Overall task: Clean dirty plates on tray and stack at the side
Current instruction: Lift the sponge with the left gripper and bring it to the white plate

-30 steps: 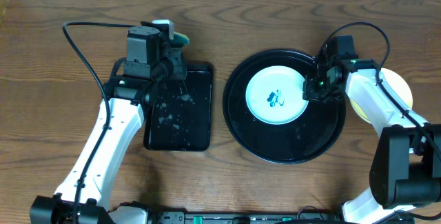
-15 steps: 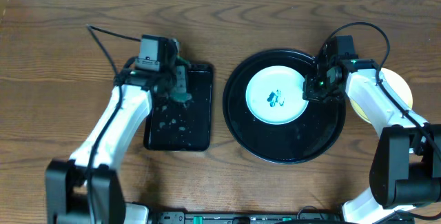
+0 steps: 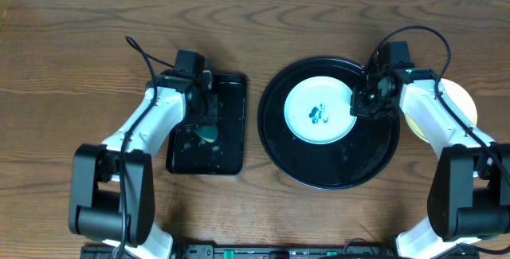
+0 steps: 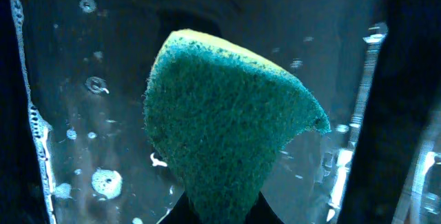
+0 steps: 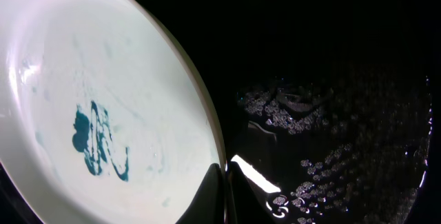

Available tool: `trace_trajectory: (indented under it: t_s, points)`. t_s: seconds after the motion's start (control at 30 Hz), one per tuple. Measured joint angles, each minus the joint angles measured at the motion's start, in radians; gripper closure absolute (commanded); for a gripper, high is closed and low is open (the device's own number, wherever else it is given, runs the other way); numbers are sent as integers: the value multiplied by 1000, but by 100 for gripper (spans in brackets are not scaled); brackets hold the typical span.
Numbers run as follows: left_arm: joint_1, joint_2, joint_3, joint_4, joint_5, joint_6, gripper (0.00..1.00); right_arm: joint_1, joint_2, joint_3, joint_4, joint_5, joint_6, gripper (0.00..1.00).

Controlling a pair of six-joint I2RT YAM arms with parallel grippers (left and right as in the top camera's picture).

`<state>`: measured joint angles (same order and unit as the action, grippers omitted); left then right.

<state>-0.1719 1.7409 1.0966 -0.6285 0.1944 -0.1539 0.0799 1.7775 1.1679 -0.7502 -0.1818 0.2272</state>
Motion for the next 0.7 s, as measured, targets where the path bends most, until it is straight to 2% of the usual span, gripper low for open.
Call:
trace_trajectory:
  t_s: [0.1,0.3,0.7]
  points:
    - [-1,-46,5,16,35,-15,93,10,0,0,-1,1,0,99]
    - [-61,-137,38,146,98,-83,93,82,0,-28,43,-1,5,99]
    - [-373,-31,44,320,107,-179,92,108,-6,-177,207,-4,70,99]
